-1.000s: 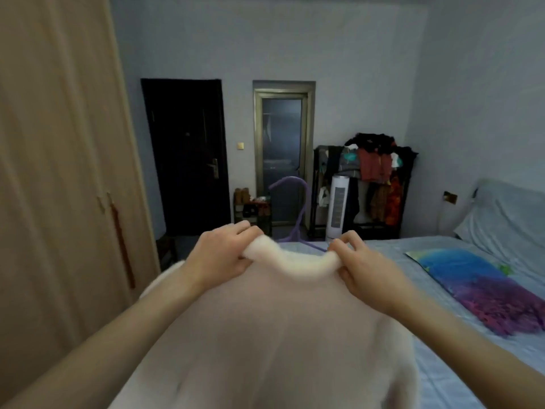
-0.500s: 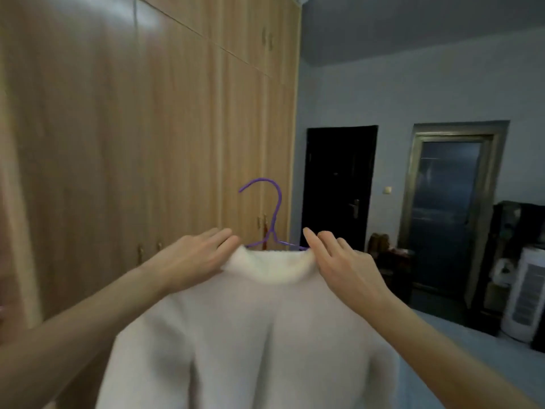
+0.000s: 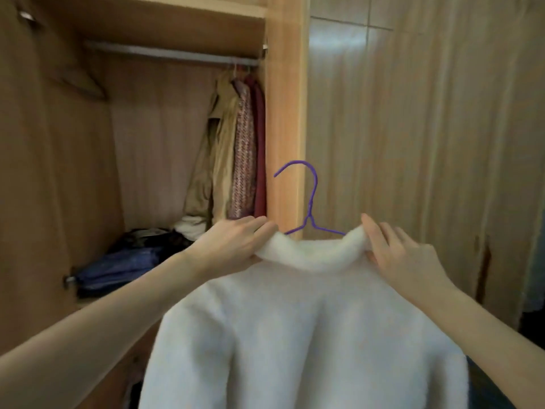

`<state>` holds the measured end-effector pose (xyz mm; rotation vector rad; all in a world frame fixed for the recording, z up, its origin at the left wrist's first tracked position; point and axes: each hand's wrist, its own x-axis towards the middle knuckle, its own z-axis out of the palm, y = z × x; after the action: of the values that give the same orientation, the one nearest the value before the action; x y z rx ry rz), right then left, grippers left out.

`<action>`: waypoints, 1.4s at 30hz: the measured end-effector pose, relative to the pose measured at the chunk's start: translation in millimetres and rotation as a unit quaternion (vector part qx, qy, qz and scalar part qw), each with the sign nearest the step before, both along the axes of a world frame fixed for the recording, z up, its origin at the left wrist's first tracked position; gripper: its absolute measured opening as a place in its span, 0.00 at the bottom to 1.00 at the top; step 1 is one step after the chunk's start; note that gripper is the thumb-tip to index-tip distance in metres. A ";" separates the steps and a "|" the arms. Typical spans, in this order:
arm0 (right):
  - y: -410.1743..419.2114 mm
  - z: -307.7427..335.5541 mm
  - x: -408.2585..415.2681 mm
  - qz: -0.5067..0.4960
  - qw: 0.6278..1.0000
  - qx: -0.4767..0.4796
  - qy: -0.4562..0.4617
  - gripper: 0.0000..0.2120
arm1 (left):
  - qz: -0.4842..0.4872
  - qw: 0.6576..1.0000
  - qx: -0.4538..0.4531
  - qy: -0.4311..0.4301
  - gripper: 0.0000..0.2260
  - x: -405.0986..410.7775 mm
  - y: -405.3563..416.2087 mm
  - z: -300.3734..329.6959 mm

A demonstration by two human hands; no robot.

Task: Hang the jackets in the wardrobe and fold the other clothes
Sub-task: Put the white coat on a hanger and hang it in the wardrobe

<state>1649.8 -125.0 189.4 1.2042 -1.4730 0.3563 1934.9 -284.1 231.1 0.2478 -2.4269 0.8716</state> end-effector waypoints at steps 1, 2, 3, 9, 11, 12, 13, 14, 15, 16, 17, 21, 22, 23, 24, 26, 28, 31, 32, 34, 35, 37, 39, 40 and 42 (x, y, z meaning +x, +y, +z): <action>-17.7 -1.6 14.1 0.008 1.000 0.007 -0.013 0.30 | 0.012 1.000 0.002 0.000 0.17 18.5 -5.9 -0.5; -35.9 -2.2 29.6 0.012 0.999 0.017 -0.032 0.33 | 0.028 1.000 0.004 -0.002 0.16 36.9 -12.6 -0.6; -53.0 -1.1 47.3 0.018 0.998 0.023 -0.048 0.34 | 0.046 0.999 0.006 -0.002 0.16 55.3 -19.8 0.4; -148.3 19.0 151.3 0.061 0.995 0.023 -0.079 0.30 | 0.175 0.975 0.116 0.076 0.16 163.1 -72.8 15.8; -173.4 25.1 183.1 0.104 0.990 0.022 -0.093 0.30 | 0.202 0.969 0.117 0.079 0.15 199.1 -87.7 20.7; -182.8 28.2 198.1 0.120 0.989 0.021 -0.084 0.29 | 0.215 0.967 0.113 0.079 0.14 215.9 -95.4 23.5; -190.1 31.4 211.8 0.126 0.990 0.015 -0.065 0.28 | 0.226 0.964 0.110 0.082 0.13 231.1 -102.9 26.5; -196.2 34.5 224.8 0.128 0.990 0.012 -0.054 0.27 | 0.234 0.963 0.106 0.085 0.13 244.5 -110.4 29.9; -202.6 37.3 236.1 0.130 0.990 0.011 -0.054 0.26 | 0.240 0.961 0.101 0.091 0.13 255.6 -118.0 33.9; -207.0 40.7 247.2 0.130 0.989 0.014 -0.072 0.27 | 0.241 0.961 0.096 0.097 0.13 264.8 -125.0 38.3; -217.0 42.7 253.2 0.126 0.988 0.019 -0.088 0.29 | 0.237 0.962 0.090 0.101 0.13 272.1 -132.0 42.7; -246.5 43.2 275.1 0.128 0.980 0.040 -0.149 0.24 | 0.222 0.968 0.052 0.104 0.12 290.8 -156.4 60.4; -252.6 43.2 278.6 0.135 0.977 0.043 -0.161 0.22 | 0.222 0.968 0.050 0.108 0.12 294.9 -162.2 63.6; -258.0 43.0 281.5 0.149 0.974 0.042 -0.165 0.20 | 0.222 0.967 0.051 0.110 0.11 298.9 -168.5 66.1; -264.0 42.9 285.4 0.164 0.974 0.041 -0.154 0.19 | 0.225 0.967 0.054 0.108 0.12 303.0 -176.7 68.0; -279.0 44.2 290.8 0.180 0.977 0.049 -0.107 0.20 | 0.237 0.964 0.059 0.102 0.13 309.9 -196.7 71.4; -297.0 49.7 291.6 0.192 0.977 0.061 -0.075 0.20 | 0.252 0.962 0.058 0.090 0.16 314.2 -219.6 74.8; -327.0 61.5 290.1 0.190 0.978 0.068 -0.056 0.20 | 0.273 0.959 0.043 0.068 0.18 311.9 -255.3 81.0; -336.3 66.6 288.6 0.188 0.979 0.067 -0.050 0.19 | 0.277 0.958 0.041 0.064 0.17 309.0 -266.2 83.5; -354.1 76.8 282.6 0.199 0.976 0.073 -0.047 0.15 | 0.280 0.957 0.040 0.064 0.17 302.4 -288.6 87.3; -362.4 82.2 279.1 0.211 0.973 0.077 -0.046 0.13 | 0.279 0.957 0.034 0.066 0.17 298.6 -299.9 88.3; -380.5 94.8 271.5 0.236 0.967 0.090 -0.043 0.13 | 0.283 0.957 0.021 0.064 0.17 292.1 -324.7 90.4; -401.8 106.3 263.5 0.243 0.964 0.101 -0.042 0.13 | 0.287 0.956 0.002 0.061 0.17 285.3 -349.7 96.6; -413.9 111.2 258.5 0.239 0.965 0.100 -0.035 0.13 | 0.290 0.955 -0.011 0.061 0.16 281.2 -361.7 101.2; -439.2 122.9 246.2 0.225 0.971 0.080 -0.012 0.12 | 0.291 0.954 -0.028 0.067 0.16 271.6 -383.7 114.0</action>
<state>1896.1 -564.2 312.3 1.6742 -1.2555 0.5660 2206.5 -667.8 345.1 1.0015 -2.2194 1.1214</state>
